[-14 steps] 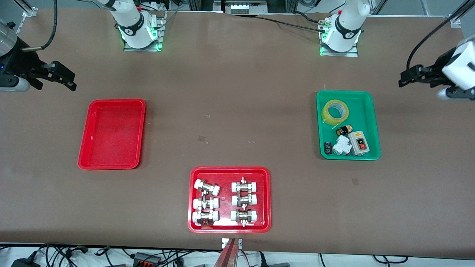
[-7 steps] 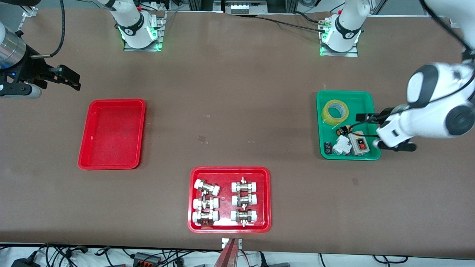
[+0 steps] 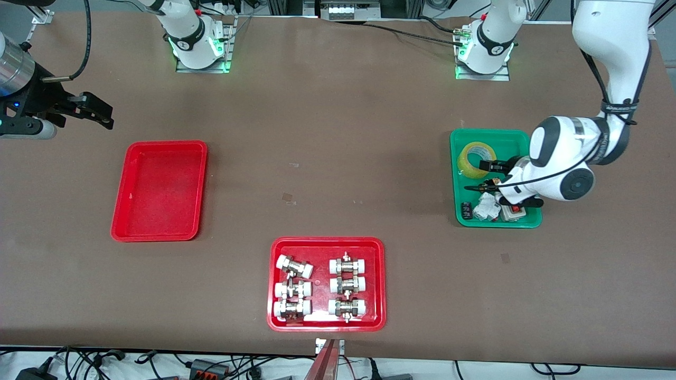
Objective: Left arm passes tape to right arm into tray
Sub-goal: 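Lower the left gripper onto the yellow tape roll and grasp it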
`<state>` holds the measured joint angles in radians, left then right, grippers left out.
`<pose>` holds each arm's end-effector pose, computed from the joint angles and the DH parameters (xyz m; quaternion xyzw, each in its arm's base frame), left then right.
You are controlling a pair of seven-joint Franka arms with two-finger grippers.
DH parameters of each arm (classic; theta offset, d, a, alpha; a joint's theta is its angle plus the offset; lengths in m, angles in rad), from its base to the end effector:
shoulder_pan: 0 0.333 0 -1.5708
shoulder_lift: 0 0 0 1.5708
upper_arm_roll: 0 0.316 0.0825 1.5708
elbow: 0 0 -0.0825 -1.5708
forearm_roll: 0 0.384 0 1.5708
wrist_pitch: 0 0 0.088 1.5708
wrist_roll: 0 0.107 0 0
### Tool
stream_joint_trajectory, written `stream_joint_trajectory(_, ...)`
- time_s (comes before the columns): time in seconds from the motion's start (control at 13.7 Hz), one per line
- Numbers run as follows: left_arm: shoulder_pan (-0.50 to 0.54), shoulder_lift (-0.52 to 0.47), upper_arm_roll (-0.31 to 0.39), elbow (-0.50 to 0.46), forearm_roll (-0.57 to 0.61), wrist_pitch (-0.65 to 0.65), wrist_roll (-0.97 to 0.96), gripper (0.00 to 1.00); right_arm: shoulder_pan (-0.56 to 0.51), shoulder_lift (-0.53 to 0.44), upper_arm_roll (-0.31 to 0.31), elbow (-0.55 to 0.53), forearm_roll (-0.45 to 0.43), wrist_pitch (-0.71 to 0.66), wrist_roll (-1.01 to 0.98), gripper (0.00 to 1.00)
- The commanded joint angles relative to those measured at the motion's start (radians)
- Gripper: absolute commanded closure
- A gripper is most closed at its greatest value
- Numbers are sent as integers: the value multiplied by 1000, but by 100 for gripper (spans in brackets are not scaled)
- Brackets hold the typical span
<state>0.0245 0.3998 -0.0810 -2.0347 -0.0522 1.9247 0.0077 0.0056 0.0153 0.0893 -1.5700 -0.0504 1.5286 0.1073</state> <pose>0.5349 -0.0341 0.2182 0.9670 -0.0170 -0.2524 0.0313 0.5523 0.0466 0.6130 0.9993 -0.0065 -0.0257 0.0272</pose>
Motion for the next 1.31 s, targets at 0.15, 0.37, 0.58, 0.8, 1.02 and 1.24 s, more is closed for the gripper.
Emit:
stream_joint_trajectory(0.15,-3,-93,-3,-173,-11,137,2,0,-2,3,3,15,-5,-13,3,0)
stream_joint_trajectory(0.37,2,-91,-3,-205,-9,201,3,8,-4,3,3,15,-5,-16,3,0)
stream_joint_trajectory(0.58,0,-90,-3,-205,-9,201,3,44,-4,3,3,15,-5,-16,3,0)
stream_joint_trajectory(0.8,3,-88,-3,-203,-9,201,3,75,-4,5,3,15,-3,-15,3,0)
stream_joint_trajectory(1.02,5,-96,-3,-203,-9,201,3,99,-2,3,3,15,-3,-15,3,0)
stream_joint_trajectory(1.24,8,-107,-2,-196,-9,186,3,99,-2,3,3,15,-3,-16,3,0)
